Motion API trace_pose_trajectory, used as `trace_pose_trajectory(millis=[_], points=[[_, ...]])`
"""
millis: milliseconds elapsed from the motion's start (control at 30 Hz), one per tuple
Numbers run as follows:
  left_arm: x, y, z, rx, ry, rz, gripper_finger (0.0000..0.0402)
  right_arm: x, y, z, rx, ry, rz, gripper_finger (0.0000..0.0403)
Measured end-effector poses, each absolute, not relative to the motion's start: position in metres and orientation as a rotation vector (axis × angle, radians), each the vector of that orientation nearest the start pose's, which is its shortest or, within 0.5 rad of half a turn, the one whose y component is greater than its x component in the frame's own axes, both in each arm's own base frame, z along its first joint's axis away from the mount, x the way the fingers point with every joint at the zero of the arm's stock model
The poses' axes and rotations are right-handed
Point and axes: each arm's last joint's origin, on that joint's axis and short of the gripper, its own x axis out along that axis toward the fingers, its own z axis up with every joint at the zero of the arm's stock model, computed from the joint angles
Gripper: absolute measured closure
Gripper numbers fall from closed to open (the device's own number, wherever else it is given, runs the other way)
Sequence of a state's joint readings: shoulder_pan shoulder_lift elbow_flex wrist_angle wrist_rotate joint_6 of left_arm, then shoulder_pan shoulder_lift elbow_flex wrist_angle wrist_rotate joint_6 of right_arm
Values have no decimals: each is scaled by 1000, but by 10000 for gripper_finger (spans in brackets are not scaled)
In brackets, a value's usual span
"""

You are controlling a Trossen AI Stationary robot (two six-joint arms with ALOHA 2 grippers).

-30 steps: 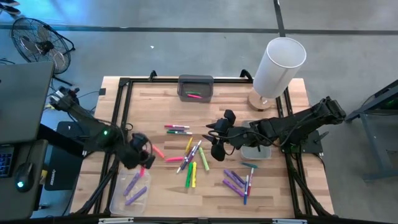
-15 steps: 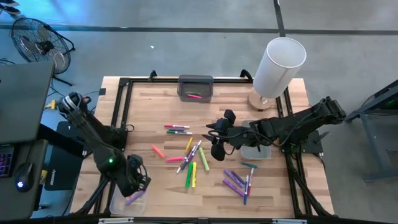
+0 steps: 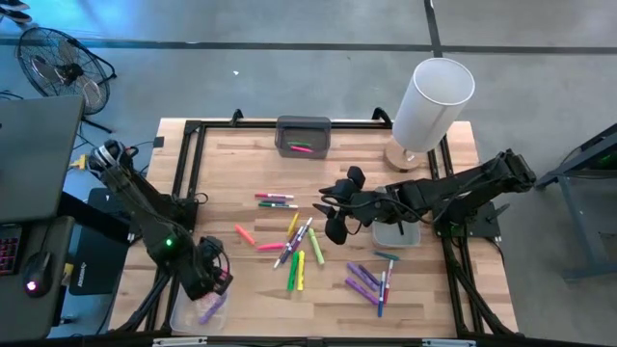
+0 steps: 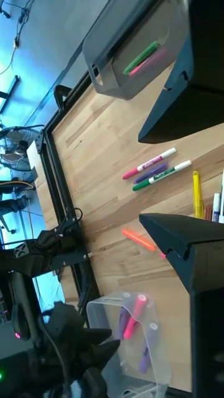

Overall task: Pick & Place Markers
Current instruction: Put the green marker pen into the gray bin

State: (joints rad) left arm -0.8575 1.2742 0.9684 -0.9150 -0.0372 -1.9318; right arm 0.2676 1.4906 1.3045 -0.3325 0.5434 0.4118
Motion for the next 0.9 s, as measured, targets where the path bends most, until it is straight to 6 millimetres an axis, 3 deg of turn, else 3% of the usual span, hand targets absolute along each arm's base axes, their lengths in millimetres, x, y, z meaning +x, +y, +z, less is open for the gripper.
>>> trace_pose_trajectory(millis=[167, 333, 467, 700, 900], points=[[156, -140, 271, -1013, 1129, 421, 327, 324, 73, 333, 216, 403, -372, 219], [162, -106, 286, -801, 1038, 291, 392, 325, 67, 320, 258, 439, -372, 223], [164, -82, 288, -549, 1036, 236, 390, 332, 60, 311, 304, 464, -384, 239], [165, -48, 294, -297, 1020, 183, 400, 350, 44, 297, 347, 489, -413, 282], [150, -24, 295, -143, 952, 95, 401, 378, 22, 296, 423, 557, -382, 288]])
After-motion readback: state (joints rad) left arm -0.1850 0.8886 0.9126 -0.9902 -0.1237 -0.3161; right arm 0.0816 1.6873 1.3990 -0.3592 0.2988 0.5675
